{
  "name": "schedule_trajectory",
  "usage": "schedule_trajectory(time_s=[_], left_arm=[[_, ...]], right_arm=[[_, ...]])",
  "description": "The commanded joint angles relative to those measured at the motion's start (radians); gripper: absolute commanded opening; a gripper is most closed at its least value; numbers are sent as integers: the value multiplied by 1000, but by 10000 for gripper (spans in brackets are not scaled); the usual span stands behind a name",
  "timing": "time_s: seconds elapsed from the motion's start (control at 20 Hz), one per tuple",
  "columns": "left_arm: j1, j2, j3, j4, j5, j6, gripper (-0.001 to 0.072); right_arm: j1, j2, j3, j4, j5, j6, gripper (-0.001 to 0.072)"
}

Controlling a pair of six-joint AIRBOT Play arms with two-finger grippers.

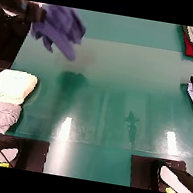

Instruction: Fold the shirts.

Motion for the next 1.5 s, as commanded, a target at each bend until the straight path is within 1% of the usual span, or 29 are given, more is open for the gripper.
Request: schedule_trajectory(time_s=[0.0, 0.15, 0.3, 0.45, 0.5, 0.65, 0.7, 0.75, 0.8, 0.85, 0.9, 1.0, 1.1, 1.25, 1.3, 1.35, 1.4, 1.45], left_arm=[[-109, 116, 85, -252, -29, 92, 25], [-243, 118, 80, -269, -63, 123, 25], [-340, 73, 24, -269, -64, 128, 25], [-354, 6, -79, -262, -120, 136, 25], [-355, -15, -127, -235, -129, 135, 26], [-352, -74, -276, -210, -97, 135, 27], [-352, -93, -316, -196, -76, 135, 184], [-344, -109, -329, -174, -79, 132, 421], [-324, -116, -328, -154, -92, 103, 458], [-293, -114, -322, -154, -113, 79, 458], [-253, -114, -305, -162, -160, 50, 458], [-180, -89, -315, -209, -226, 10, 459], [-153, -39, -407, -298, -215, 10, 459], [-193, 53, -639, -324, -141, -1, 460], [-216, 77, -714, -327, -107, -2, 508], [-243, 95, -787, -330, -66, -13, 658], [-269, 100, -842, -330, -30, -23, 684], [-294, 100, -893, -330, 14, -28, 684]], right_arm=[[1, 1, 1, 9, -11, 0, 18], [1, 1, 1, 9, -10, 0, 19], [1, 3, 1, 9, -3, 0, 19], [1, 3, 1, 8, 29, 0, 19], [1, 3, 1, 7, 44, 0, 19], [1, 3, 1, 7, 67, 0, 19], [1, 3, 1, 7, 67, 0, 19], [1, 3, 1, 6, 67, 0, 18], [1, 3, 1, 7, 67, 0, 18], [1, 3, 1, 6, 66, 0, 19], [1, 3, 1, 3, 66, 0, 18], [1, 3, 1, 3, 68, 0, 19], [1, 3, 1, 3, 66, -1, 19], [1, 3, 1, -3, 65, -1, 19], [1, 2, 1, -3, 65, 0, 19], [1, 2, 1, -3, 65, 0, 19], [1, 2, 1, -3, 65, 0, 19], [1, 2, 1, -3, 65, 0, 19]])
